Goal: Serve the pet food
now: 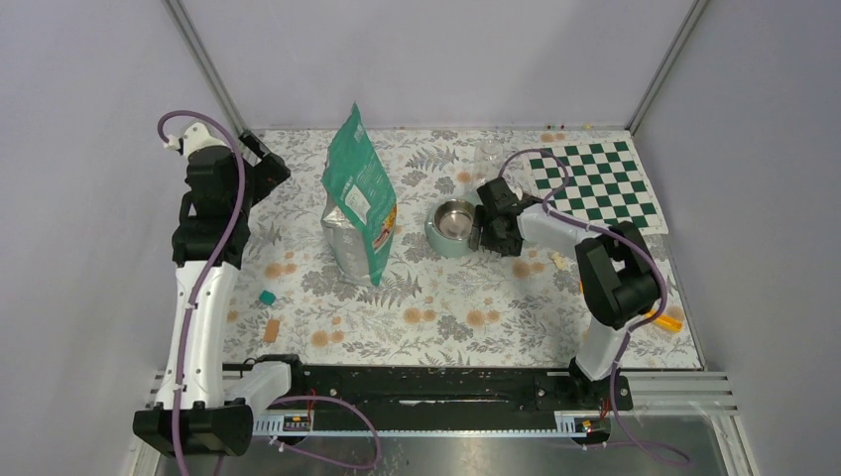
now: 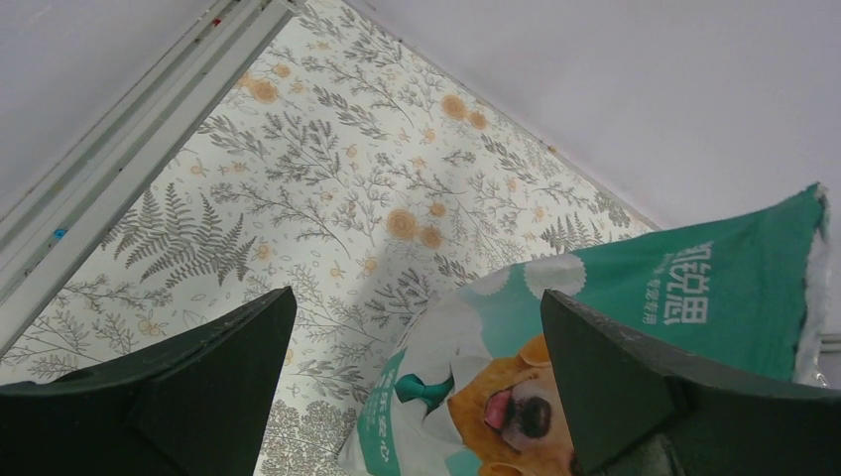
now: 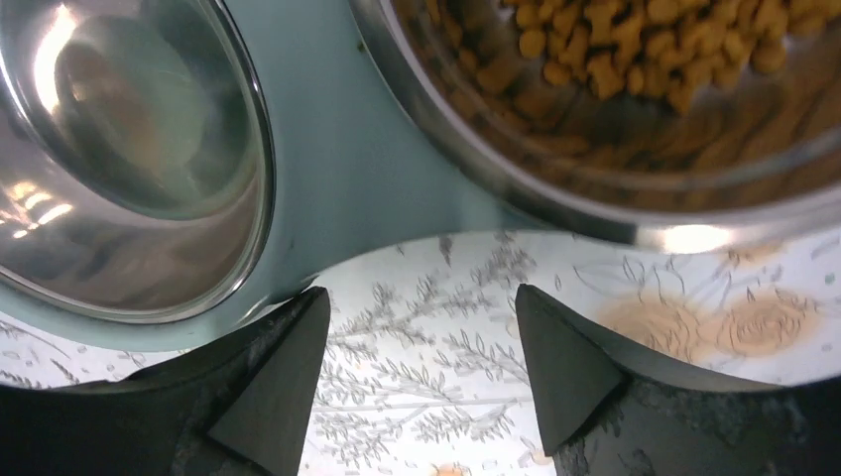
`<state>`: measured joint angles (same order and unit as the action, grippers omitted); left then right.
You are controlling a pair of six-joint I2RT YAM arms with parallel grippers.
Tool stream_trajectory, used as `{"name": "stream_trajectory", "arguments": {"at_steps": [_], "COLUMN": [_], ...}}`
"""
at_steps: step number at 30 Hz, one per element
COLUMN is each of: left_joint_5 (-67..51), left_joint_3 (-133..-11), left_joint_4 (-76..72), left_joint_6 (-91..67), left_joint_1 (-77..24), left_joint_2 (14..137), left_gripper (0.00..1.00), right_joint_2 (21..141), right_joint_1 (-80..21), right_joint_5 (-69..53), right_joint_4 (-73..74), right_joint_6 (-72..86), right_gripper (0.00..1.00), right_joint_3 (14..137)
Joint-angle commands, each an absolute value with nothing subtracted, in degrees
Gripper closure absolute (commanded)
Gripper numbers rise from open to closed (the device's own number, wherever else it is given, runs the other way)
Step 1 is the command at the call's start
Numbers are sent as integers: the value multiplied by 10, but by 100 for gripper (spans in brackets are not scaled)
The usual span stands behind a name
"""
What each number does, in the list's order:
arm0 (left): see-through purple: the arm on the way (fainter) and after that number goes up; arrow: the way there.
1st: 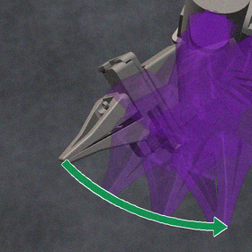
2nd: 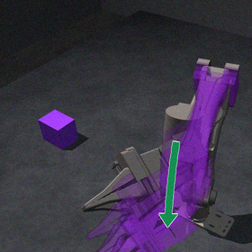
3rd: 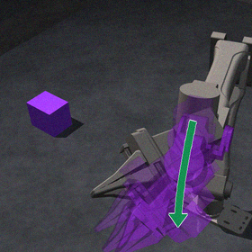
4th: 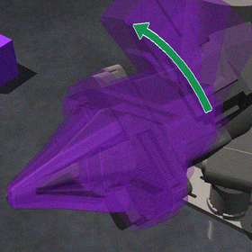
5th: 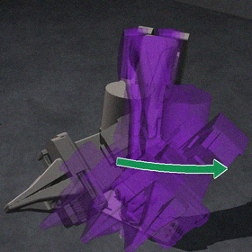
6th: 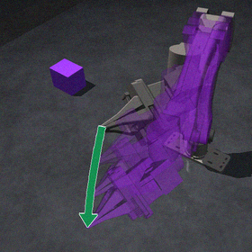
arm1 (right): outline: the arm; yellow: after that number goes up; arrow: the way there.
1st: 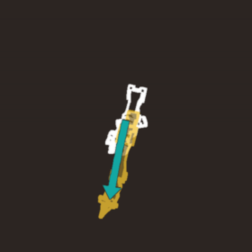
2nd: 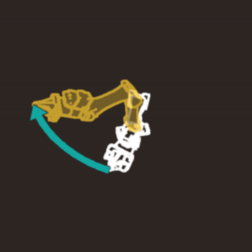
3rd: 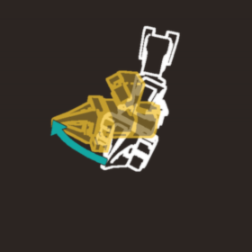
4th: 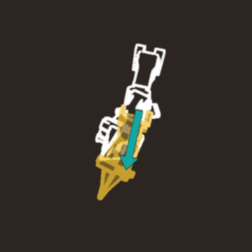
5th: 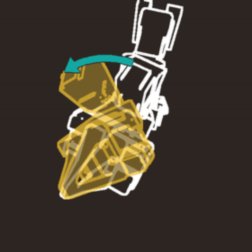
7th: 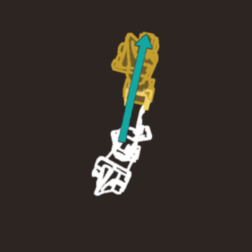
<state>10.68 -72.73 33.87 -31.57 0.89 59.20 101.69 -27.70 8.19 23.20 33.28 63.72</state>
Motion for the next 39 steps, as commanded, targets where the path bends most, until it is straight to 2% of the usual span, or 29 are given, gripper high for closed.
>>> {"name": "stream_trajectory", "arguments": {"at_steps": [1, 6, 11, 15, 19, 26, 33, 39], "left_joint_5": [121, 122, 130, 141, 148, 41, -94, -244], "left_joint_3": [-735, -735, -727, -707, -684, -631, -567, -504], "left_joint_4": [321, 317, 308, 291, 284, 308, 258, 182], "left_joint_6": [-312, -311, -311, -301, -298, -314, -371, -443], "left_joint_1": [22, 25, 24, 24, 26, 29, 44, 47], "left_joint_2": [594, 605, 614, 616, 617, 680, 740, 768], "left_gripper": [4, 4, 4, 4, 4, 10, 13, 29], "right_joint_2": [1056, 1116, 1140, 1103, 1033, 1015, 1063, 1102], "right_joint_1": [-280, -280, -280, -279, -282, -307, -355, -392], "right_joint_5": [117, 125, 119, 36, -74, -190, -240, -236], "right_joint_4": [188, 185, 184, 181, 178, 118, 27, -10], "right_joint_6": [303, 274, 251, 240, 278, 392, 535, 561], "right_gripper": [23, 21, 12, 6, 5, 13, 10, 6], "right_joint_3": [697, 775, 844, 845, 816, 806, 825, 854]}}
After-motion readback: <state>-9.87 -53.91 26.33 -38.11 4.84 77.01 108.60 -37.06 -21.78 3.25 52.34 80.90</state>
